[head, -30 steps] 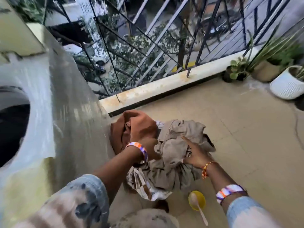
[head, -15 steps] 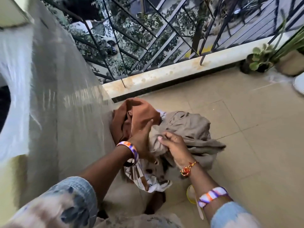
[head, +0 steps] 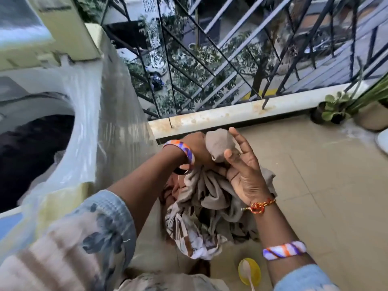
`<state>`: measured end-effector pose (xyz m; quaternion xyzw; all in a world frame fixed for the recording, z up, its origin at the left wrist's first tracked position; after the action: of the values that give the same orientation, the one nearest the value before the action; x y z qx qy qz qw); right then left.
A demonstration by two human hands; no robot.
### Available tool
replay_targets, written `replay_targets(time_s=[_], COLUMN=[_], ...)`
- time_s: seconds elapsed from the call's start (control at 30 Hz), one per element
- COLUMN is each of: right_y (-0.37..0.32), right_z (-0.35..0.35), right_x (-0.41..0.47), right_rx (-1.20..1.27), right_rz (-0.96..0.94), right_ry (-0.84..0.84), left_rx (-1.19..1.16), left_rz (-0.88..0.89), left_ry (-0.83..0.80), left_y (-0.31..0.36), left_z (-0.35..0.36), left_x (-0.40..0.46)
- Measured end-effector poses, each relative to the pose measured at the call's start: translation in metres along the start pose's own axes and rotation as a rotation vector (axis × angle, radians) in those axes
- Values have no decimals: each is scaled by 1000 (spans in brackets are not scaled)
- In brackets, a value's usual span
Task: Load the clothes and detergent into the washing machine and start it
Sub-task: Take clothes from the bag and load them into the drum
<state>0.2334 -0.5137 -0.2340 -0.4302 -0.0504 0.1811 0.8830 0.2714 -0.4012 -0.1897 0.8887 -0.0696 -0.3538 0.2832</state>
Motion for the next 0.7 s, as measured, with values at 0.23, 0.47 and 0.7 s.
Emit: replay_targets(time_s=[0.23, 0.47, 0.7], right_y=[14, 37, -7], right_z=[-23, -2, 45], right_x=[-22, -21, -14], right_rx=[-1197, -1321, -1226], right_rz=[425, 256, -91], right_ry=[-117, 237, 429], left_rx=[-207, -549, -830], left_rz=[92, 153, 176], left_ry=[322, 513, 763], left_y=[16, 28, -25], left_z=[-70, -100, -132], left_x=[-59, -127, -194])
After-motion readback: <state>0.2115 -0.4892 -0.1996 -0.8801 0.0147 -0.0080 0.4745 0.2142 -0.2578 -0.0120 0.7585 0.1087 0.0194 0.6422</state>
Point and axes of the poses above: each hand's wrist, its own x-axis towards the middle knuckle, its own z-axis out of the palm, y = z × x, the point moved 4 cm from there along x, towards the middle knuckle, and after that the axes turned 8 degrees about -y, right-handed, at the moved point
